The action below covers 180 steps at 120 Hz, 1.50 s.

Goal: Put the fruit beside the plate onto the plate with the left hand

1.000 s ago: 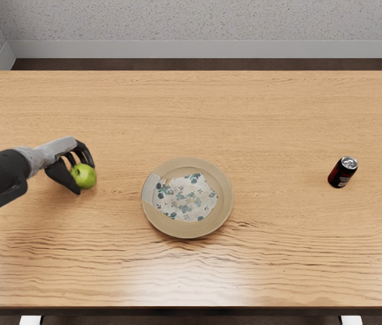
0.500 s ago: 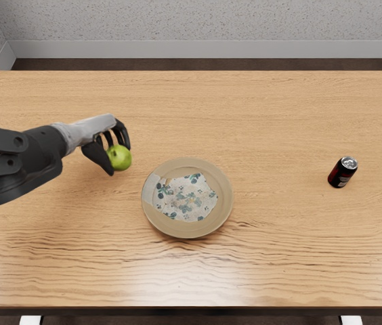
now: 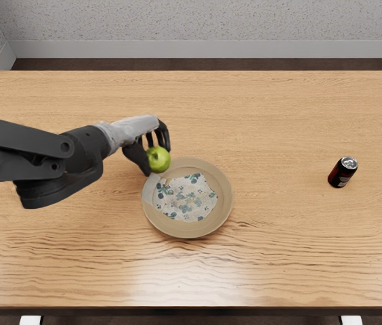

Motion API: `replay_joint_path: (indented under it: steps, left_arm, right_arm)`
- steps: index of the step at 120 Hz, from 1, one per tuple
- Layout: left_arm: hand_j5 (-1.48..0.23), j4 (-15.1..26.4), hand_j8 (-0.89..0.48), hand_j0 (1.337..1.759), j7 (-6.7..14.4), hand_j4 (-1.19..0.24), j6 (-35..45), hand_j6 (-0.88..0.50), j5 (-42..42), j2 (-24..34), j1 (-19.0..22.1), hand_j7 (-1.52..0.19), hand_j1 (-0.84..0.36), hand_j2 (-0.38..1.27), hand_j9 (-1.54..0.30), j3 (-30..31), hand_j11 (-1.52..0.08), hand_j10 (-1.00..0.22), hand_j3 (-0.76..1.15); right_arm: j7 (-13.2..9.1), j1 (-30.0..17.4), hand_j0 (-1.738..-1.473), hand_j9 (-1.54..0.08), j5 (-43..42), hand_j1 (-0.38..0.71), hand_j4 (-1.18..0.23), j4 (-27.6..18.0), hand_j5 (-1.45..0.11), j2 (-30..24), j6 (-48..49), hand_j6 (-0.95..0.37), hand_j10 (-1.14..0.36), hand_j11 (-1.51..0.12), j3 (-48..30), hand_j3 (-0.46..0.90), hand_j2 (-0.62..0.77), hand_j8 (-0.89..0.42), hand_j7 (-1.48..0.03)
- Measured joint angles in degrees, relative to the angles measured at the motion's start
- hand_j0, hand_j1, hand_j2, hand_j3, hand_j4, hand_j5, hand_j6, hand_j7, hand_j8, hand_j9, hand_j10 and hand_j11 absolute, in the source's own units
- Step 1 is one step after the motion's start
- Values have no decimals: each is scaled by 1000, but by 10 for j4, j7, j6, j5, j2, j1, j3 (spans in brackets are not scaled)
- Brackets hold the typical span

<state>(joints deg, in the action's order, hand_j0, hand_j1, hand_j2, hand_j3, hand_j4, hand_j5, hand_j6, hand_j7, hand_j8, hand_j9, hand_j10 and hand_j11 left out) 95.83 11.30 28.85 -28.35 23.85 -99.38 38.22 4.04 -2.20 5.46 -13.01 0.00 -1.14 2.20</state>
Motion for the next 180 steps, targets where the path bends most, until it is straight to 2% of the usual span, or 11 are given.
replay_joint_path:
  steps: [34,69,76,87,100,109,126,151,171,180]
  left_arm:
    - [-931,0,-538,1657,0,-604,24,-427,2,-56,-5,-906,-321,435,-900,1,-902,-677,0]
    - [-914,-4,-541,1657,0,-611,29,-433,3,-74,23,-894,-314,410,-890,5,-891,-670,0]
    - [-845,-8,-527,1657,0,-588,28,-438,2,-79,24,-829,-286,358,-826,5,-827,-623,0]
    - [-660,-12,-429,1657,-1,-468,18,-373,1,-79,24,-649,-167,248,-648,5,-648,-491,0]
    - [-523,-13,-356,1658,-1,-379,-2,-323,1,-71,24,-517,-79,167,-516,0,-516,-392,0]
    - [-461,-13,-323,1658,-1,-339,-59,-300,0,-23,25,-457,-39,131,-456,-31,-457,-348,0]
    - [-391,-12,-285,1658,-1,-293,-110,-274,0,17,26,-389,8,90,-388,-82,-389,-297,0]
    - [-346,-10,-261,1658,-1,-264,-263,-257,0,212,52,-345,37,65,-345,-125,-345,-265,0]
    - [-332,-10,-255,1658,-1,-255,-368,-253,0,329,83,-332,47,57,-331,-147,-331,-256,0]
    - [-329,-11,-254,1658,-1,-254,-397,-252,0,345,92,-328,50,56,-328,-160,-328,-254,0]
  right_arm:
    - [0,0,-1658,-43,0,-310,-33,0,-43,0,0,-33,-33,-43,0,0,-7,-33,-43]
    - [0,0,-1658,-43,0,-310,-33,0,-43,0,0,-33,-33,-43,0,0,-7,-33,-43]
    - [0,0,-1658,-43,0,-310,-33,0,-43,0,0,-33,-33,-43,0,0,-7,-33,-43]
    - [0,0,-1658,-43,0,-310,-33,0,-43,0,0,-33,-33,-43,0,0,-7,-33,-43]
    - [0,0,-1658,-43,0,-310,-33,0,-43,0,0,-33,-33,-43,0,0,-7,-33,-43]
    - [0,0,-1658,-43,0,-310,-33,0,-43,0,0,-33,-33,-43,0,0,-7,-33,-43]
    - [0,0,-1658,-43,0,-310,-33,0,-43,0,0,-33,-33,-43,0,0,-7,-33,-43]
    - [0,0,-1658,-43,0,-310,-33,0,-43,0,0,-33,-33,-43,0,0,-7,-33,-43]
    - [0,0,-1658,-43,0,-310,-33,0,-43,0,0,-33,-33,-43,0,0,-7,-33,-43]
    - [0,0,-1658,-43,0,-310,-33,0,-43,0,0,-33,-33,-43,0,0,-7,-33,-43]
